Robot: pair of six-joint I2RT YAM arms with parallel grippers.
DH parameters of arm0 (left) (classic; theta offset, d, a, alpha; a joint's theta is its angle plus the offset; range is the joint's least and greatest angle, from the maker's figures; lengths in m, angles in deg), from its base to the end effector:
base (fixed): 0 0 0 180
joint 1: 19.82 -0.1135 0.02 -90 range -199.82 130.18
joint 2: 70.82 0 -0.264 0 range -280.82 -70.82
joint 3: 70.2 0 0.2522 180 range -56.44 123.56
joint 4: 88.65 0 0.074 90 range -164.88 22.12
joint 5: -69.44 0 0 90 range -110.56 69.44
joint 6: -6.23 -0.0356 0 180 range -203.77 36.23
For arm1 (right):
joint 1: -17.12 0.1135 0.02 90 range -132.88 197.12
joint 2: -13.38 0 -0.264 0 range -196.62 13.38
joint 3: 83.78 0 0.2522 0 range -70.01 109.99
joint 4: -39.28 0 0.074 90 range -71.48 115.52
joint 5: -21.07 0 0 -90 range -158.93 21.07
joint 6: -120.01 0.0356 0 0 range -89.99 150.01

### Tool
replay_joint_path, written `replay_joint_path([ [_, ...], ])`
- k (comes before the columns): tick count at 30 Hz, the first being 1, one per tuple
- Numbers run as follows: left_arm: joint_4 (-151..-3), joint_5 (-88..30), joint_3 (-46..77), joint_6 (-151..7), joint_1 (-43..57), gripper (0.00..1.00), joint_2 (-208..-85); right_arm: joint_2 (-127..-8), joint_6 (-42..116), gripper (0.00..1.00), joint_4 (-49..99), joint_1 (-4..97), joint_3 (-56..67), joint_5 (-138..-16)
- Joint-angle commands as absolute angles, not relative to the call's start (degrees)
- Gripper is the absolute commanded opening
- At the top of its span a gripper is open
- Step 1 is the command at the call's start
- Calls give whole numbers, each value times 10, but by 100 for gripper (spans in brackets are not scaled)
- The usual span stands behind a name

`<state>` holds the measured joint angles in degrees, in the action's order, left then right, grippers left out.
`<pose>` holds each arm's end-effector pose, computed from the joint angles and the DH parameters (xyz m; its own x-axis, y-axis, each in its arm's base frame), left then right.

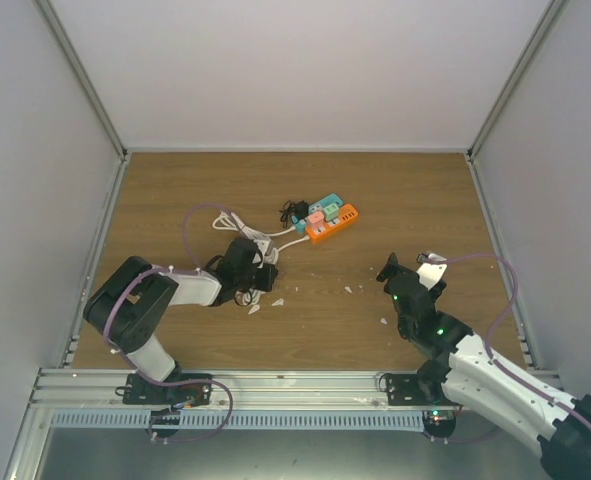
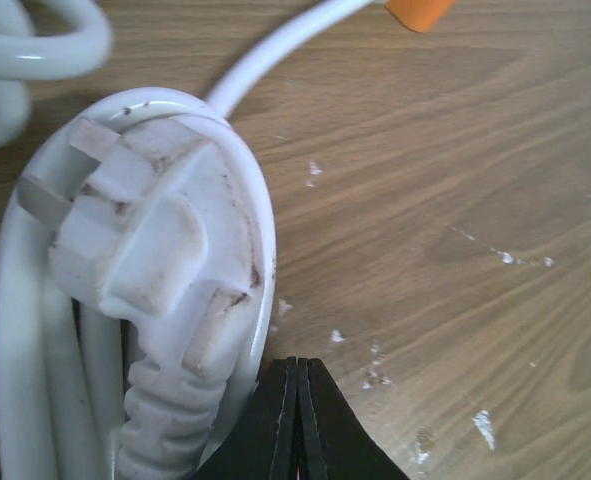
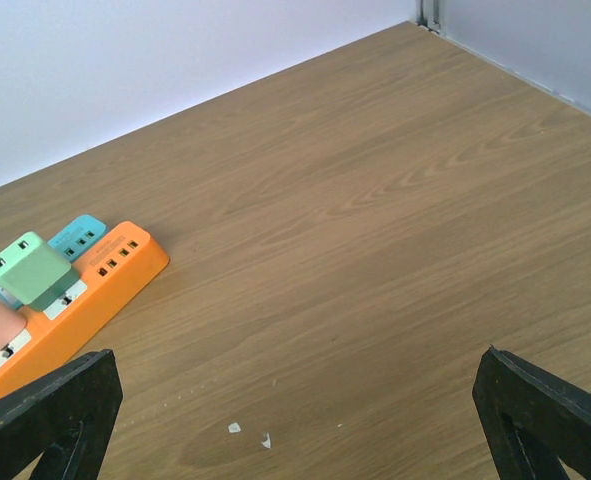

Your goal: Insert the plug

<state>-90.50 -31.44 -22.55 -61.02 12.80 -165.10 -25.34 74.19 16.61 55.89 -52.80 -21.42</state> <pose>0.2408 -0.1621 0.1167 -0.7955 0.0582 -0.6032 0.3628 0.8430 -0.3971 0.1322 0.0725 0.1950 -0.2323 0.4172 -0.8786 0.3273 0.8842 0.3334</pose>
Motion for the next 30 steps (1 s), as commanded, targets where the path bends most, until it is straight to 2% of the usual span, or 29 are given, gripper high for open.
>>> replay_joint_path([
  [1,-823,-235,-236,-602,109,0,-1646,-249,747,100,180,556,-516,-201],
  [15,-782,-216,-235,-589,104,0,-1633,-249,747,100,178,556,-516,-201],
  [21,-754,-138,-225,-559,104,0,-1636,-249,748,100,179,556,-516,-201],
  [30,-733,-101,-233,-528,104,0,-1617,-244,746,100,181,556,-517,-202],
])
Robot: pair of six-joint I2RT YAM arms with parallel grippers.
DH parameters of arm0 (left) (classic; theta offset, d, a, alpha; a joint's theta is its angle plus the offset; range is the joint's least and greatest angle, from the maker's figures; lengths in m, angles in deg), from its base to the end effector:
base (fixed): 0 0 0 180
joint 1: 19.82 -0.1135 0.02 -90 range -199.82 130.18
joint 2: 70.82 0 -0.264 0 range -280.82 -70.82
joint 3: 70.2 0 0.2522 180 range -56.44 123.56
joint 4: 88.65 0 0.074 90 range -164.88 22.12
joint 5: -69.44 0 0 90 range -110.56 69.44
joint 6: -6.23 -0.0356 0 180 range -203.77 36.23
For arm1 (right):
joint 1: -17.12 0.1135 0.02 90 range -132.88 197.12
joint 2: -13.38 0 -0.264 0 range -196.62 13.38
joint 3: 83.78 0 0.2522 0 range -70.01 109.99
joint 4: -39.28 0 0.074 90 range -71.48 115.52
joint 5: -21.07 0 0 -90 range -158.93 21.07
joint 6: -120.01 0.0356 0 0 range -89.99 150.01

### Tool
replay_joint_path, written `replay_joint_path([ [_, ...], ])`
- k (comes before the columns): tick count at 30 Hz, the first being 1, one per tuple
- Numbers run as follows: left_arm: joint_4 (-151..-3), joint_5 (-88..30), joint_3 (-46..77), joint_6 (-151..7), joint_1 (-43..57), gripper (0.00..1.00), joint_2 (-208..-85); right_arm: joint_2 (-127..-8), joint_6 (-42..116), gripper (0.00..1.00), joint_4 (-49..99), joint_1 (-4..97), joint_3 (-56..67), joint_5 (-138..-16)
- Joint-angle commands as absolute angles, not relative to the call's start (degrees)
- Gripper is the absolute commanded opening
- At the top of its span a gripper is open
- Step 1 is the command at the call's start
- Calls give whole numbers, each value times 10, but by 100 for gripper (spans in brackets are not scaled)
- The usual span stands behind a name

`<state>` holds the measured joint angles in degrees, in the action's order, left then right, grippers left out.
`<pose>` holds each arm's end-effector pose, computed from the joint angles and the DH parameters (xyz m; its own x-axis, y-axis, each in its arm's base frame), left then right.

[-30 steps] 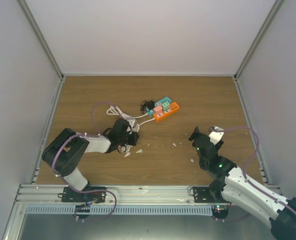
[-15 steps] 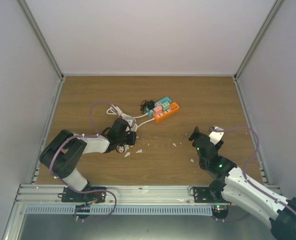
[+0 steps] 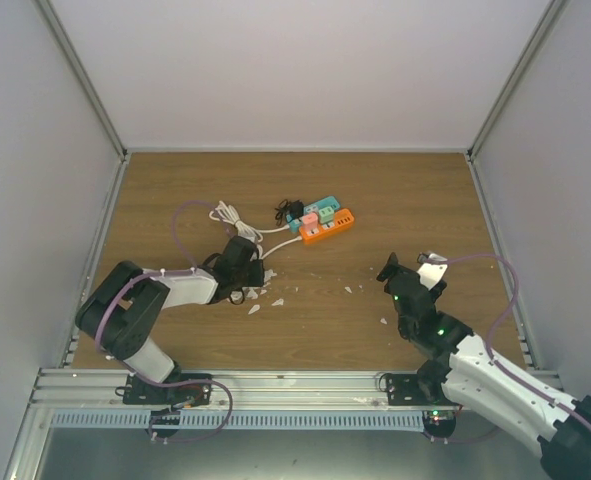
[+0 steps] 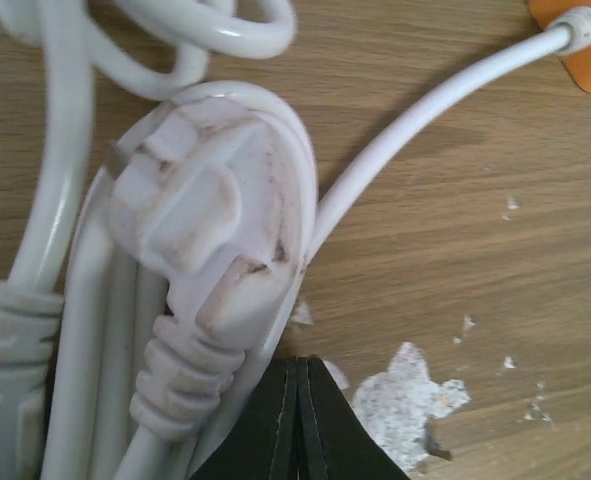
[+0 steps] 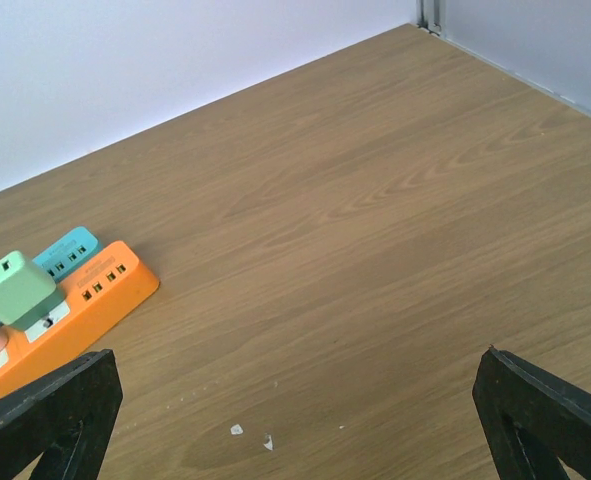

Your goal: Insert the plug

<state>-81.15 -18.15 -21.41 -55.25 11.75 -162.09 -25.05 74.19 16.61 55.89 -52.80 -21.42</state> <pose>0.2413 -0.1465 0.1232 -0.8121 -0.0609 -0.5804 0.1278 0.9518 -0.2787 0.1319 0.0723 0.1957 -0.2288 0.4200 -0.8782 0.3260 0.8831 0.3374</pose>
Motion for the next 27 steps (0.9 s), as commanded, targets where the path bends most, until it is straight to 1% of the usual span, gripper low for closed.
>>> replay_joint_path([
  [1,-733,-100,-235,-526,103,0,-1616,-244,746,100,181,556,-517,-203],
  [10,-730,-87,-218,-543,103,0,-1626,-245,745,100,184,556,-517,-207],
  [12,-729,-86,-205,-555,103,4,-1634,-245,745,100,185,556,-516,-207],
  [14,-739,-98,-197,-569,103,13,-1634,-246,744,100,185,556,-517,-208],
  [16,-761,-121,-199,-580,104,26,-1625,-246,743,100,183,556,-517,-205],
  [17,-773,-131,-201,-587,104,35,-1616,-246,744,100,183,556,-516,-204],
  [18,-782,-135,-203,-592,105,48,-1606,-246,744,100,183,556,-516,-203],
  [19,-789,-136,-202,-598,105,58,-1595,-246,744,100,183,556,-516,-203],
  [21,-796,-128,-196,-611,105,75,-1572,-246,742,100,184,556,-515,-205],
  [24,-813,-126,-183,-634,106,96,-1541,-245,732,100,186,556,-514,-215],
  [25,-821,-129,-180,-643,105,99,-1531,-245,728,100,189,556,-514,-218],
  [27,-848,-143,-179,-665,106,99,-1511,-245,715,100,198,556,-514,-229],
])
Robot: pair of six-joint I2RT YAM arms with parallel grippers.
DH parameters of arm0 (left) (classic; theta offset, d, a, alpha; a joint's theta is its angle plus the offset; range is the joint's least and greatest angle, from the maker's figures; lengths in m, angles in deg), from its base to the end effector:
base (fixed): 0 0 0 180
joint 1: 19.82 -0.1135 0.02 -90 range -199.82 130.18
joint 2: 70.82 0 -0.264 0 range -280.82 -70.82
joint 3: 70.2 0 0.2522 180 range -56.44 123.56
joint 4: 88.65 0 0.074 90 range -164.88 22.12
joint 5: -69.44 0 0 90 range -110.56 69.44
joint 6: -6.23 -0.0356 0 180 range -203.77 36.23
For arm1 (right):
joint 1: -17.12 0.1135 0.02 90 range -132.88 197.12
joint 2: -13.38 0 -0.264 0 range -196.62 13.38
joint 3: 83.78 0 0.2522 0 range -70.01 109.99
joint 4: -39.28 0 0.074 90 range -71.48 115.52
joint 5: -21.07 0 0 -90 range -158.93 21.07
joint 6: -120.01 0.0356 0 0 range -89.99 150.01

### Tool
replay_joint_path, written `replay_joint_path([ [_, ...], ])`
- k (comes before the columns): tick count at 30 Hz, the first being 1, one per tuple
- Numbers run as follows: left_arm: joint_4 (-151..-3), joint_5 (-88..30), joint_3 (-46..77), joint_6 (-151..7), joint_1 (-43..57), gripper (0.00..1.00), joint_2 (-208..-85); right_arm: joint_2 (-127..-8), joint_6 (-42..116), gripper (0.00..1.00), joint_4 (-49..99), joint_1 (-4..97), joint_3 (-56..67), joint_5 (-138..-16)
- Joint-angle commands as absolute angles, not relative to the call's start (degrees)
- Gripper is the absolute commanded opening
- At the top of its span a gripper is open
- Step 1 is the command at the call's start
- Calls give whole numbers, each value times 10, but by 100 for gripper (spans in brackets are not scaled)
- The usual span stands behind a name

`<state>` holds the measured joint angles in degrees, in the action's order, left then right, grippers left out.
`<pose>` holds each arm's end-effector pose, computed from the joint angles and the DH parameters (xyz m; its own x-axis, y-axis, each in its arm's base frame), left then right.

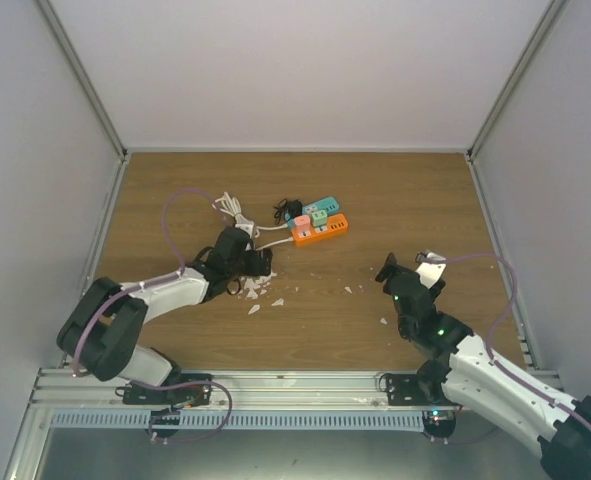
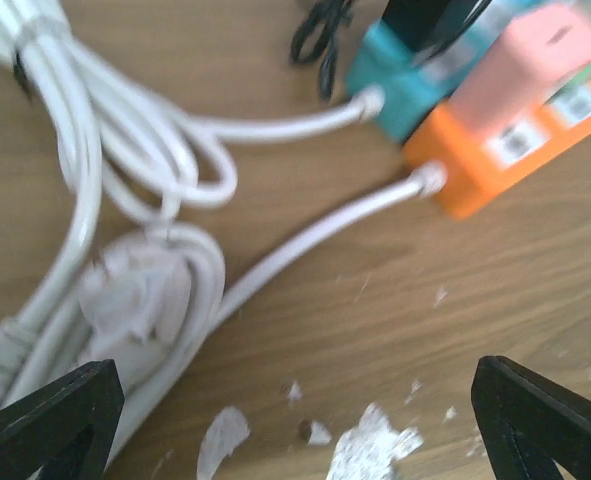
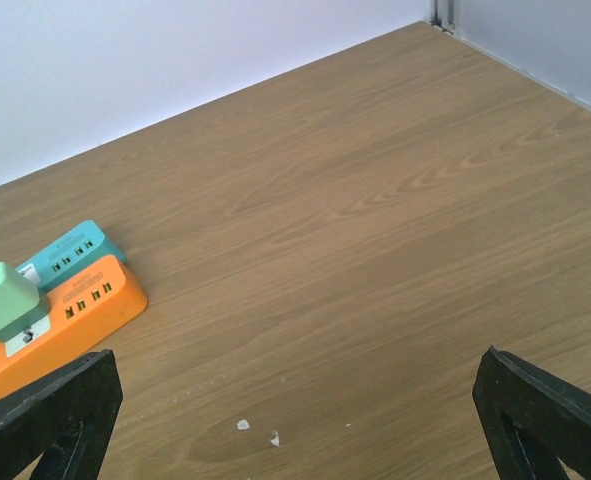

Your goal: Insert the plug

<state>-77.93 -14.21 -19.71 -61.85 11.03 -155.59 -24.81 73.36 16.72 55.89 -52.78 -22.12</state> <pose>0.2438 -0.1411 0.1570 -0.7284 0.0029 -0.6852 0.1839 0.9641 -0.1914 0.1317 0.0725 0.1963 -0.2368 0.4124 -0.8797 0.3128 0.8896 0.3329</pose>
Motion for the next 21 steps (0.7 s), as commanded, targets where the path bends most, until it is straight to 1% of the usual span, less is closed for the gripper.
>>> replay_joint_path([
  [1,-859,-150,-179,-677,106,99,-1502,-247,706,100,206,556,-515,-238],
  [3,-881,-163,-179,-700,105,99,-1487,-254,681,100,231,556,-516,-263],
  [5,-903,-181,-181,-736,105,99,-1475,-269,636,100,277,556,-520,-321],
  [7,-929,-212,-183,-765,102,99,-1467,-300,596,100,317,556,-516,-387],
  [9,-959,-250,-189,-785,89,99,-1462,-344,585,100,326,556,-495,-420],
  [13,-1014,-367,-216,-779,31,99,-1441,-432,587,100,303,562,-434,-432],
  [16,-1079,-444,-254,-764,-3,99,-1419,-458,583,100,294,574,-405,-412],
  [21,-1092,-457,-268,-759,-18,99,-1408,-455,569,99,301,576,-382,-377],
])
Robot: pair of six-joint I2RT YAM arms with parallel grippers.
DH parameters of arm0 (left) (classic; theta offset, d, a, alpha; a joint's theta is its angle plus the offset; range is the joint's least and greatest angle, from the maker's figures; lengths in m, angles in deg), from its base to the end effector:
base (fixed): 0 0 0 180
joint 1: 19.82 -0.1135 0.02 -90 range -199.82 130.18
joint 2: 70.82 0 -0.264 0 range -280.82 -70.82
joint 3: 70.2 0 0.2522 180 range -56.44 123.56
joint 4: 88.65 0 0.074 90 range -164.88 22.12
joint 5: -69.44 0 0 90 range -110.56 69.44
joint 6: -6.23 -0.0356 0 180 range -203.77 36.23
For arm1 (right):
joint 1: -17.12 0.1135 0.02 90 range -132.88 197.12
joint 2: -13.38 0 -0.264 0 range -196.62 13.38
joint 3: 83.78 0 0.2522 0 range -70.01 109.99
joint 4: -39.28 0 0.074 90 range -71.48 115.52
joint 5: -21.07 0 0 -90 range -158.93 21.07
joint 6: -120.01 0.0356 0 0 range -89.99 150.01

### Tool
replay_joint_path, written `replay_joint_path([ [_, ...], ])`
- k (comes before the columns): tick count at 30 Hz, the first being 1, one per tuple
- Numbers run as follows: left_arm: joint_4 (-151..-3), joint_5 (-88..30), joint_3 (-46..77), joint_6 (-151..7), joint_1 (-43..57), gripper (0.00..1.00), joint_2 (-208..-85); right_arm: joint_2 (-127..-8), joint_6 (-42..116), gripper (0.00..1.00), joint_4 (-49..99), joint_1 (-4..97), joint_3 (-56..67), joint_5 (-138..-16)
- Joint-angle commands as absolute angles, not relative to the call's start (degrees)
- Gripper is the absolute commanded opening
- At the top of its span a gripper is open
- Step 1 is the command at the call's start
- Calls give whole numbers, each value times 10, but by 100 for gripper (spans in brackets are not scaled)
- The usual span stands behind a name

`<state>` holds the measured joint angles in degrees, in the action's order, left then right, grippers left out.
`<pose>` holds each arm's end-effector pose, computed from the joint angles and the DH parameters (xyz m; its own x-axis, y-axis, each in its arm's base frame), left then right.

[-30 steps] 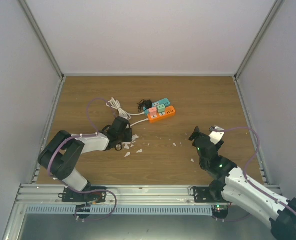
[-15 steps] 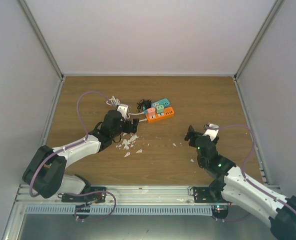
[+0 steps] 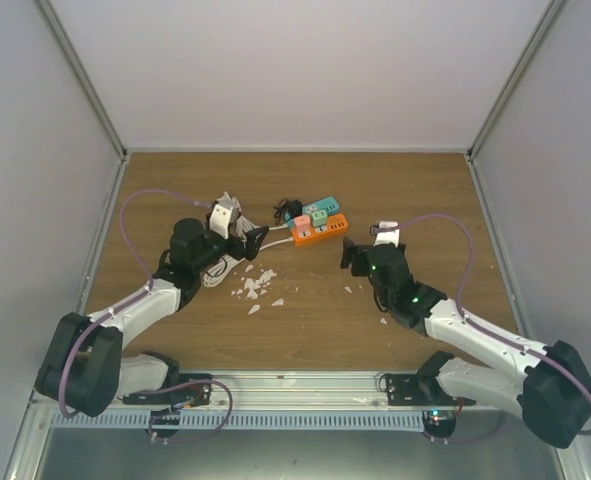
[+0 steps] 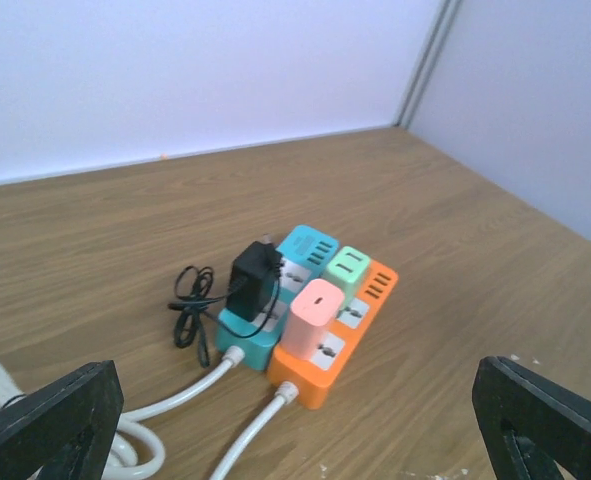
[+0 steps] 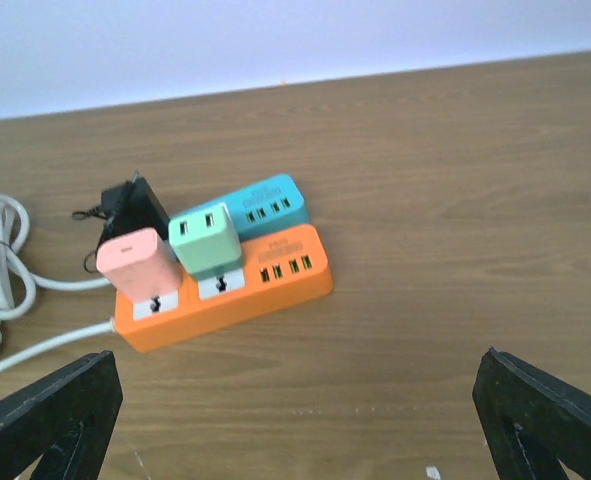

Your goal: Insert the plug

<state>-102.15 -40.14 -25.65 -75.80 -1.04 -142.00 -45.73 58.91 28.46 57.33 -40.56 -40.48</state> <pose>0.2471 -0.0966 0.2259 -0.2979 -0.0367 -0.9539 0.5766 0.7895 -0.2104 0.1798 0.1298 0.2237 -0.4178 0.2032 -0.8855 -0.0465 0.9686 0.2443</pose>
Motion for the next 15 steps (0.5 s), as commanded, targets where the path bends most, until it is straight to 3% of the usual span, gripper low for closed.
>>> replay_joint_path([
  [1,-1095,-460,-271,-758,-20,99,-1406,-459,566,99,301,576,-377,-374],
  [15,-1103,-455,-281,-754,-26,99,-1398,-482,558,100,295,576,-357,-336],
])
